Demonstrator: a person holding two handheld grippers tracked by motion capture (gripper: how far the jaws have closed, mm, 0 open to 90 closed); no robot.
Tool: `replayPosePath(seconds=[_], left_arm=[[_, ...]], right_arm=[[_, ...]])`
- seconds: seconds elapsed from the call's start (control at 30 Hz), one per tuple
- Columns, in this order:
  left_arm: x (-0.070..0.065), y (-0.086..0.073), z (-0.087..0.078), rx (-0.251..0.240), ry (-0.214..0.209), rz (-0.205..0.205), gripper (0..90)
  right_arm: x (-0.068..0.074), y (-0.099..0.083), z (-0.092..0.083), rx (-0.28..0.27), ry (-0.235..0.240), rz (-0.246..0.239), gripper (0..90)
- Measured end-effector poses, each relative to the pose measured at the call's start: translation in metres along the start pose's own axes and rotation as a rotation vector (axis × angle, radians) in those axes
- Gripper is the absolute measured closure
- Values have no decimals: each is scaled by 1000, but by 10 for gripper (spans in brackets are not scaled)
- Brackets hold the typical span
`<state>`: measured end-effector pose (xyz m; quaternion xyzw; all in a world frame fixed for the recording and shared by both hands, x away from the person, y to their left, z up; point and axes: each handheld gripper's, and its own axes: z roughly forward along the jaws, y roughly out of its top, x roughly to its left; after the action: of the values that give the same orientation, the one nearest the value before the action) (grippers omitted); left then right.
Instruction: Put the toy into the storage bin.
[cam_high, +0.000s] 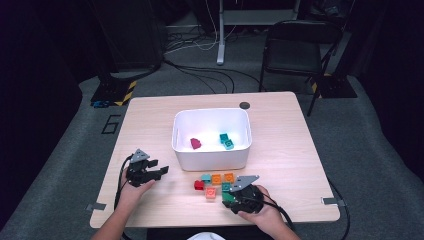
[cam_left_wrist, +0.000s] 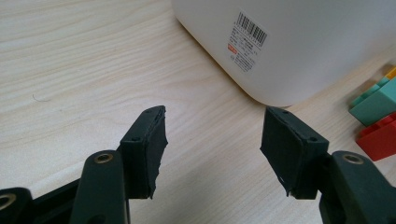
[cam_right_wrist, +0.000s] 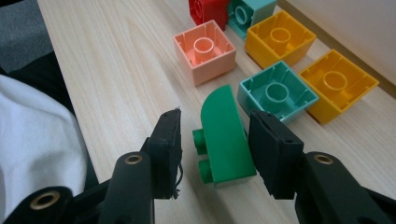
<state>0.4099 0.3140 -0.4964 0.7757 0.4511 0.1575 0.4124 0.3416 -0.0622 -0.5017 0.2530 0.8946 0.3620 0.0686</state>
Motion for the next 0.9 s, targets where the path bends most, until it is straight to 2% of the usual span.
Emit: replayPosePath(seconds=[0.17,0.43,0.67,0.9], left_arm=[[0,1,0,2,-4,3,401],[0,1,1,1,-1,-1,401],[0,2,2,5,-3,1,402],[-1,1,2,8,-5,0,402]], right_arm=[[1,-1,0,26,-13,-13,657],[2,7,-8,2,5,-14,662],[0,16,-23,-45,19,40,661],[-4,25,-39,-64,-15,57,661]])
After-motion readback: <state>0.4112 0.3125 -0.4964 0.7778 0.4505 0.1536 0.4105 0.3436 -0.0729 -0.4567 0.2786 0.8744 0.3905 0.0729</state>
